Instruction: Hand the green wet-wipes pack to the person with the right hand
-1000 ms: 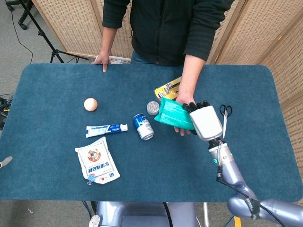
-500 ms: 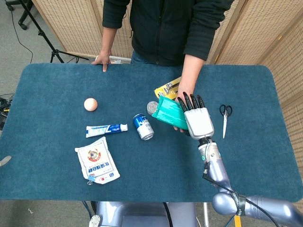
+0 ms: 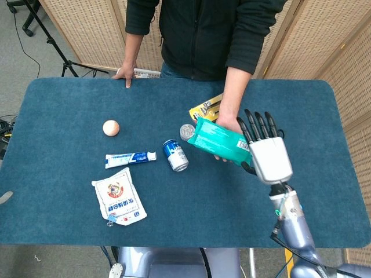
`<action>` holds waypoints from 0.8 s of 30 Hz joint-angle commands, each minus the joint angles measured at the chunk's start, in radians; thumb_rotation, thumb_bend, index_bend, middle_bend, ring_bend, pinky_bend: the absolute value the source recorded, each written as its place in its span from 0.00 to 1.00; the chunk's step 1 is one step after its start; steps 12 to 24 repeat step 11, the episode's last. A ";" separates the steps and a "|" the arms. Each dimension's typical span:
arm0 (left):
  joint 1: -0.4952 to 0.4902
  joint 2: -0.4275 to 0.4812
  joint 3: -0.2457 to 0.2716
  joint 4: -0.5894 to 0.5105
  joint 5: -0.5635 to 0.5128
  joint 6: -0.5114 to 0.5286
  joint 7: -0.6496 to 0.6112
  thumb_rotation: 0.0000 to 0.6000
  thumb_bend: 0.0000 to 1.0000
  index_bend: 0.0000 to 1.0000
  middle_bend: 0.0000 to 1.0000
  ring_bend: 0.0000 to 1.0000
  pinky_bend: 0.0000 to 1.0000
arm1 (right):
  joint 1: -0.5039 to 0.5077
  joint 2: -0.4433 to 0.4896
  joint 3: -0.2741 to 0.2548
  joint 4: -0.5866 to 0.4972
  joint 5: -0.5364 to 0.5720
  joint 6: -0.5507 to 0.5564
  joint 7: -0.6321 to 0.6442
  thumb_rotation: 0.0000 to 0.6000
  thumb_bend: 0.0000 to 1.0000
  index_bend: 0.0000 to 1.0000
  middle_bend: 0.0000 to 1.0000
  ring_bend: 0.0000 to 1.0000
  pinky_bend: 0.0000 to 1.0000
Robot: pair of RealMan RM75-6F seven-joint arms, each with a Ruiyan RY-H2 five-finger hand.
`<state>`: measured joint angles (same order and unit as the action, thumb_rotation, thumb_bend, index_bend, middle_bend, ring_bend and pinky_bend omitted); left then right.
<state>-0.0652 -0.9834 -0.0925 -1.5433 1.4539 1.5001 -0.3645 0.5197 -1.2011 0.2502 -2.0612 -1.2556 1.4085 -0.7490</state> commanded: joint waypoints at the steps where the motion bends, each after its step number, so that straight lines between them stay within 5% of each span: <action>1: 0.003 -0.006 0.003 -0.004 0.008 0.011 0.014 1.00 0.00 0.00 0.00 0.00 0.13 | -0.206 0.073 -0.200 0.221 -0.216 0.116 0.375 1.00 0.00 0.00 0.00 0.00 0.00; 7: 0.004 -0.015 0.004 -0.010 0.009 0.014 0.045 1.00 0.00 0.00 0.00 0.00 0.13 | -0.298 0.018 -0.287 0.458 -0.373 0.210 0.592 1.00 0.00 0.00 0.00 0.00 0.00; 24: 0.004 -0.017 0.005 -0.012 0.010 0.017 0.055 1.00 0.00 0.00 0.00 0.00 0.13 | -0.330 0.002 -0.303 0.498 -0.392 0.226 0.609 1.00 0.00 0.00 0.00 0.00 0.00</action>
